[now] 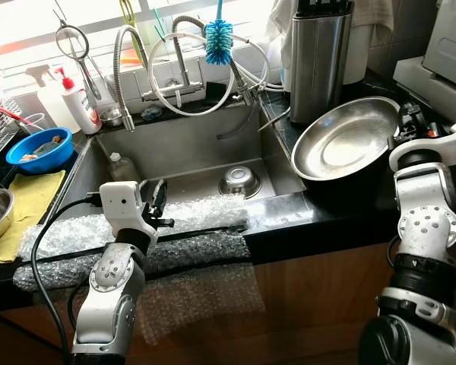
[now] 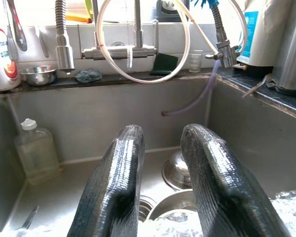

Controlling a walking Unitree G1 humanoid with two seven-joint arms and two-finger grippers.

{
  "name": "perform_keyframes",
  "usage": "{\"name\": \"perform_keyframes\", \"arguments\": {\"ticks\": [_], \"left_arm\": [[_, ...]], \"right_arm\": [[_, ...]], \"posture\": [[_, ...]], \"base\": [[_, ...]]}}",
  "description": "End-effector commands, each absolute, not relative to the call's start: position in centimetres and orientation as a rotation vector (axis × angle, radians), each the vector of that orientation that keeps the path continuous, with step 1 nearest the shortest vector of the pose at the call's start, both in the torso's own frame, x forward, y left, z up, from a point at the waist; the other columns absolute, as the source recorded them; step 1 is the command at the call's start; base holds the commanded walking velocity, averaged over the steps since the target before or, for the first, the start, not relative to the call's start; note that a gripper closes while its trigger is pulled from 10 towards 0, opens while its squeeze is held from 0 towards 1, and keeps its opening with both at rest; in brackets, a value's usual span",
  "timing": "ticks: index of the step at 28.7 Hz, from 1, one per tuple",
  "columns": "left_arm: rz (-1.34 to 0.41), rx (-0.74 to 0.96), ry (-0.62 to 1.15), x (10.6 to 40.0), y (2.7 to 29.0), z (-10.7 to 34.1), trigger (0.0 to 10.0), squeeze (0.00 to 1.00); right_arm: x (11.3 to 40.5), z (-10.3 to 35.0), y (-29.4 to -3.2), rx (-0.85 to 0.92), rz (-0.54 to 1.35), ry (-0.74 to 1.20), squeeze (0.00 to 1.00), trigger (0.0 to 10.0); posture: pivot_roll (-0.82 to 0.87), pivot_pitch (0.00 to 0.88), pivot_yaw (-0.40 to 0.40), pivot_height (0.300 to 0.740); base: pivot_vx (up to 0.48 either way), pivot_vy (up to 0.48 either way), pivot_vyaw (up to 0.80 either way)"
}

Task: Kitchen organization

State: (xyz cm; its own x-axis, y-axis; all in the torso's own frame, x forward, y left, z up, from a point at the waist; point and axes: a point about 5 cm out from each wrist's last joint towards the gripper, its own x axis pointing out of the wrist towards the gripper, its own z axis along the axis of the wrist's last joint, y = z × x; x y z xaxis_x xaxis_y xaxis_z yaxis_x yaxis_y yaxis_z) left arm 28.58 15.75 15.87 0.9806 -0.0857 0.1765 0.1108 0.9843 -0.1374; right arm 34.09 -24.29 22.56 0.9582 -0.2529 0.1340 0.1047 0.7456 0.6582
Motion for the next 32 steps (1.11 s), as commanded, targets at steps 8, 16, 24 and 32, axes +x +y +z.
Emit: {"name": "perform_keyframes", "arguments": {"ticks": [8, 16, 24, 32], "left_arm": [[-0.089, -0.135, -0.185, 28.7, 15.9, 16.2, 10.0, 0.00], [-0.095, -0.139, -0.184, 28.7, 15.8, 16.1, 10.0, 0.00], [-0.104, -0.139, -0.179, 28.7, 15.7, 16.0, 10.0, 0.00], [-0.109, -0.139, -0.178, 28.8, 15.7, 16.0, 10.0, 0.00]], "right_arm": [[33.1, 20.9, -24.7, 0.560, -0.300, -0.122, 0.00, 10.0], [33.0, 19.5, -25.4, 0.477, -0.384, -0.025, 0.00, 10.0], [32.8, 18.8, -25.5, 0.451, -0.414, 0.017, 1.00, 10.0], [32.9, 19.5, -25.6, 0.399, -0.393, 0.000, 1.00, 10.0]], "posture": [[-0.12, 0.000, 0.177, 0.740], [-0.11, 0.000, 0.171, 0.740], [-0.11, 0.000, 0.173, 0.740], [-0.11, 0.000, 0.175, 0.740]], "base": [[0.000, 0.000, 0.00], [0.000, 0.000, 0.00], [0.000, 0.000, 0.00], [0.000, 0.000, 0.00]]}}
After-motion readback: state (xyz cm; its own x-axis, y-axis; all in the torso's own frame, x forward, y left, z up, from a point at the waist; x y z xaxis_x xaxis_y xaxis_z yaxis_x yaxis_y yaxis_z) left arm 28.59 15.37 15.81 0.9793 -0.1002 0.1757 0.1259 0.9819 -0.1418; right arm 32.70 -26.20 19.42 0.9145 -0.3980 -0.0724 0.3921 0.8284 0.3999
